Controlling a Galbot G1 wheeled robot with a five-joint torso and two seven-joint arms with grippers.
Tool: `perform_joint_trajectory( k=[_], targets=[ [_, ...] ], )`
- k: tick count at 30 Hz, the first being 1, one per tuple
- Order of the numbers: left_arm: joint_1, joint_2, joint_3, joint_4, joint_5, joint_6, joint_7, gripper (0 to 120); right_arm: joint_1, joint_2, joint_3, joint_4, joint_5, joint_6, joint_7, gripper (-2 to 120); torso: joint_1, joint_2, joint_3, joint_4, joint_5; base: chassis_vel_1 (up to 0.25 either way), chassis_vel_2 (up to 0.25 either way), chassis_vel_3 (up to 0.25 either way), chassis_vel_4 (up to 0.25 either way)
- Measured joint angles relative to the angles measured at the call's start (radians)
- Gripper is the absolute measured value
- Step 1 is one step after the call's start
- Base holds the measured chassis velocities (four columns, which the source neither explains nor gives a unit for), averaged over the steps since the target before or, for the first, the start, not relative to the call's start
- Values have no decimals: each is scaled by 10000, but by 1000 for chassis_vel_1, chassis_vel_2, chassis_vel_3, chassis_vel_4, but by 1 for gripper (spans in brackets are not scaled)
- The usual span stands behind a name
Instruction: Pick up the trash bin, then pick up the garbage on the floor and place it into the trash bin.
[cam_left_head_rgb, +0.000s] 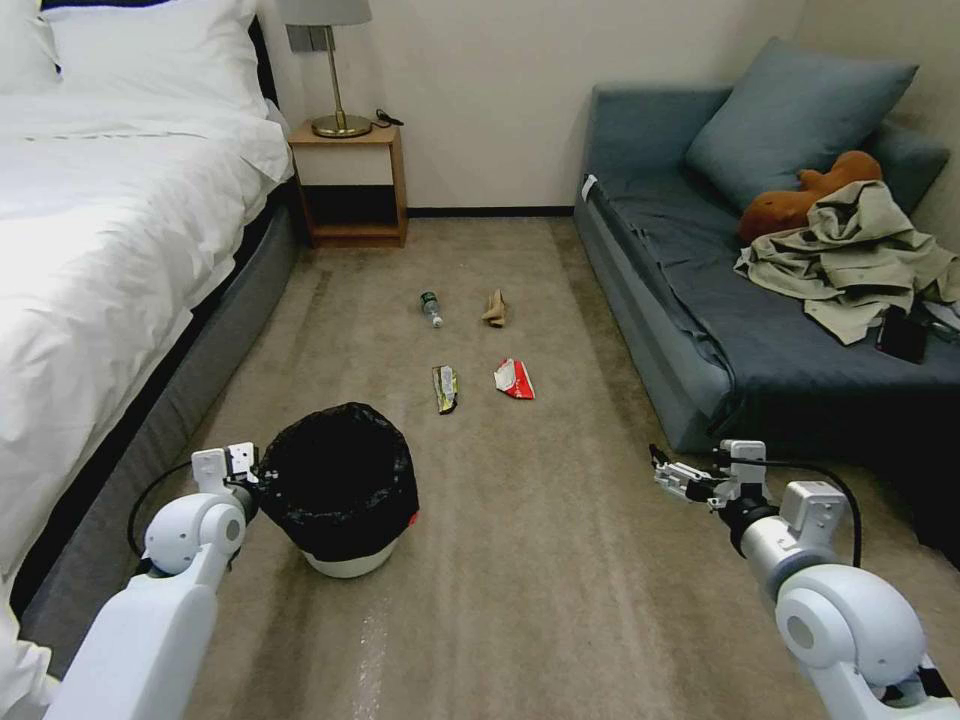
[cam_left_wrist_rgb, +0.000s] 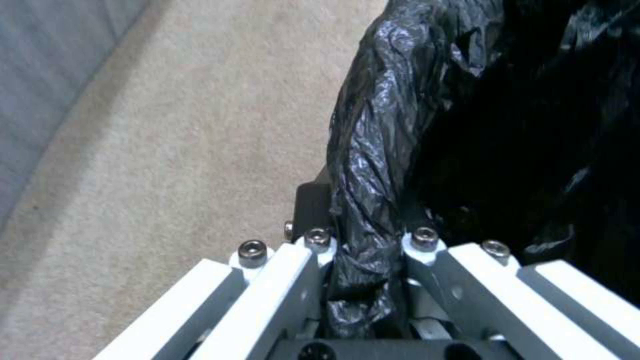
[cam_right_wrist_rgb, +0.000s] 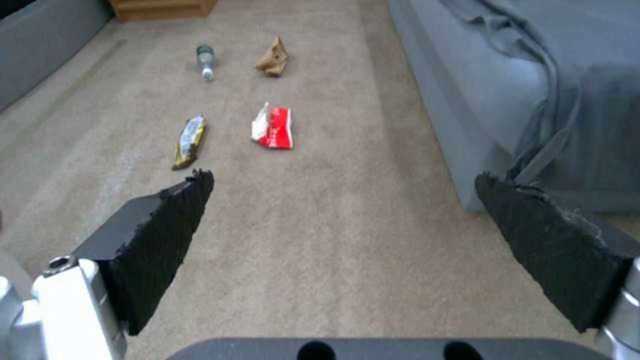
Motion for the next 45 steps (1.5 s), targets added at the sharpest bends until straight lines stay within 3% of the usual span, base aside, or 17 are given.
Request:
perform_joint_trajectory(
  k=[8,12,20,22,45],
  targets=[
    [394,-188,-680,-1123,1230,7,352,5,92,157,-139,-212,-42,272,-208,100,0,0,0,2,2,0,0,0,0],
    [682,-385,-1000,-2077,1878,7,563,4,87,320,-196,-312,-111,649,-475,100,0,0,0,1,4,0,0,0,0],
    [842,-709,-973,-2902,2428,6,800,4,-222,889,-59,-464,-464,1411,-765,100,0,0,0,-3,5,0,0,0,0],
    [964,-786,-973,-3205,2960,-3,1021,4,-352,1150,-18,-506,-603,1605,-864,100,0,0,0,-1,3,0,0,0,0],
    [1595,-1005,-938,-3818,3468,-176,1256,4,-396,1399,-160,-857,-814,2022,-1142,100,0,0,0,0,3,0,0,0,0]
  ],
)
